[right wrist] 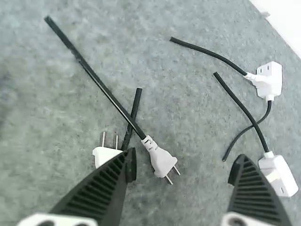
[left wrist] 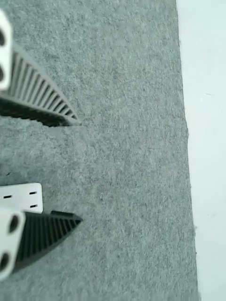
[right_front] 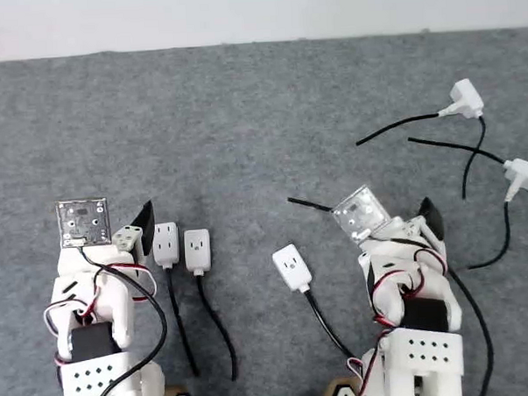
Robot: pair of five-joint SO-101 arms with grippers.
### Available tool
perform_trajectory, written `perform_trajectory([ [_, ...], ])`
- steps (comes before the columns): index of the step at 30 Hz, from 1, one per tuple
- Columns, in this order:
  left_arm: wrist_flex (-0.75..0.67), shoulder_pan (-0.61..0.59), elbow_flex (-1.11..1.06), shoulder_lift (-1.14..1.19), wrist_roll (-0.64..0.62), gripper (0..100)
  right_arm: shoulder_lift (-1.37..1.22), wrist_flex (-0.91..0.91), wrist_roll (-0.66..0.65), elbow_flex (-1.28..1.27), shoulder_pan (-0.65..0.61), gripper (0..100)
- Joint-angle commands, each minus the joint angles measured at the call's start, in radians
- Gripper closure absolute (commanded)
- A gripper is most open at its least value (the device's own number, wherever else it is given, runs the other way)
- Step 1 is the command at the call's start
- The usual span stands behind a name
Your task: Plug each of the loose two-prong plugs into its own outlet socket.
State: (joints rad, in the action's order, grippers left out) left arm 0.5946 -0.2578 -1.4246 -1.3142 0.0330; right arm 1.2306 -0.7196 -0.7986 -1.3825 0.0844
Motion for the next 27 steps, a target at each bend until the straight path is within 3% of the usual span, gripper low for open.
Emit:
perform_trajectory([
  [1, -0.04, 0.008, -0.001, -0.012, 0.011, 72, 0.015, 0.087, -0.057, -0.032, 0.013, 70.2],
  [6, -0.049, 0.009, -0.013, -0.012, 0.011, 72, 0.015, 0.13, -0.12, -0.069, 0.056, 70.2],
  [15, -0.049, 0.048, -0.025, -0.012, 0.012, 72, 0.013, 0.168, -0.112, -0.084, 0.12, 70.3],
  [21, -0.049, 0.051, -0.027, -0.012, 0.012, 72, -0.027, -0.122, 0.031, 0.135, 0.11, 70.3],
  [27, -0.049, 0.051, -0.027, -0.012, 0.012, 72, -0.291, -0.202, 0.138, 0.397, 0.091, 70.3],
])
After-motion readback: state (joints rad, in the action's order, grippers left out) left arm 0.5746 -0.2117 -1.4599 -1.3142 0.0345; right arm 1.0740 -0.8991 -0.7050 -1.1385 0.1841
